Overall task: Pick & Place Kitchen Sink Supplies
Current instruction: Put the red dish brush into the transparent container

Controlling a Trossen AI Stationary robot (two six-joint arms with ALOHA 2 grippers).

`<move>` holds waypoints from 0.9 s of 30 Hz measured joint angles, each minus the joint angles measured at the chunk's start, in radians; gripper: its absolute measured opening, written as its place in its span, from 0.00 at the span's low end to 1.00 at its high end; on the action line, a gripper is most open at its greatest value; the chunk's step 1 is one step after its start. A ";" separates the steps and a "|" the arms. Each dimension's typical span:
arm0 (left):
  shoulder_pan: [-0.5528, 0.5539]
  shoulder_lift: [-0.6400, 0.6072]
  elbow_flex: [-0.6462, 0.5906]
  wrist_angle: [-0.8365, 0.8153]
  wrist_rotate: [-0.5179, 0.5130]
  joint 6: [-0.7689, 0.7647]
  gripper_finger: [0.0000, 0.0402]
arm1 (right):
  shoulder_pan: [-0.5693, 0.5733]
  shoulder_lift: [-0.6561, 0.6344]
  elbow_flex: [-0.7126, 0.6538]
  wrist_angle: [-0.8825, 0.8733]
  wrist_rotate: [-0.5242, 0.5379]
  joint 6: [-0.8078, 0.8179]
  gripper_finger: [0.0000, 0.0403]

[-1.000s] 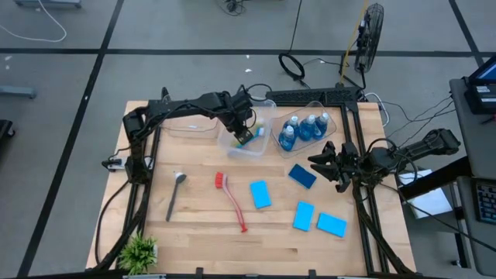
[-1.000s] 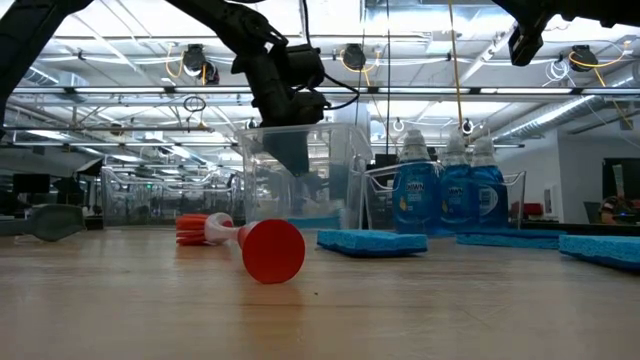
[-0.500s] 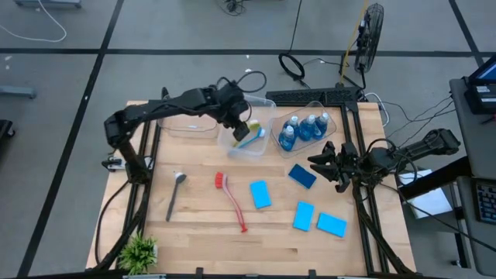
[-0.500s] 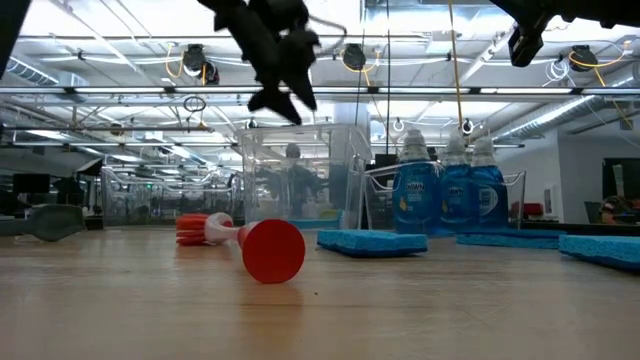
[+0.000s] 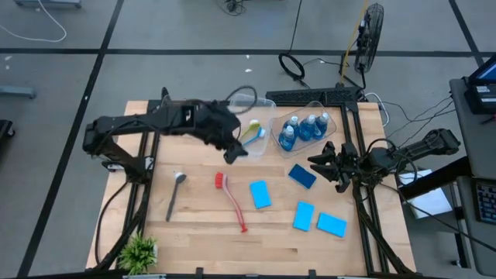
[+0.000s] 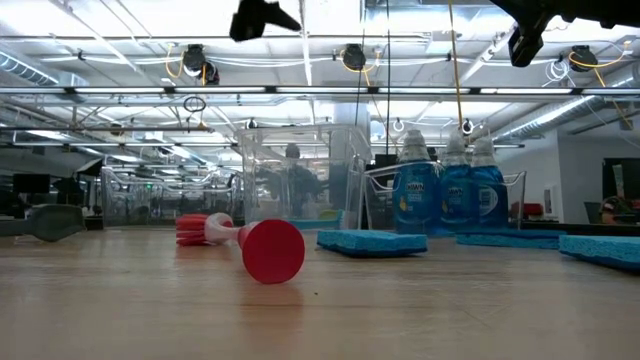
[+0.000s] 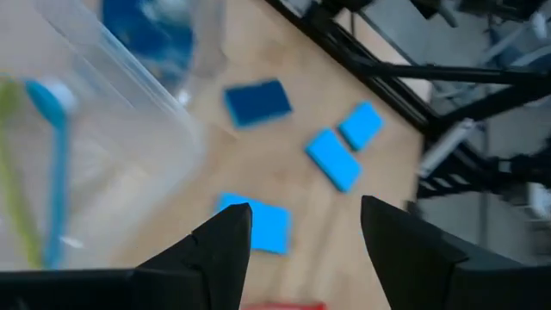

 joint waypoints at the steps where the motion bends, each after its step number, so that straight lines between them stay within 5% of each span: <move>1: -0.023 0.000 0.000 0.000 -0.001 -0.043 0.55 | 0.000 0.000 0.000 0.000 0.000 0.001 0.33; 18: -0.277 0.066 -0.009 -0.193 -0.252 -0.618 0.57 | 0.000 0.000 0.000 0.000 -0.002 0.003 0.33; 27: -0.299 0.183 -0.039 -0.208 -0.234 -0.763 0.57 | 0.000 0.001 0.000 0.001 -0.004 0.007 0.33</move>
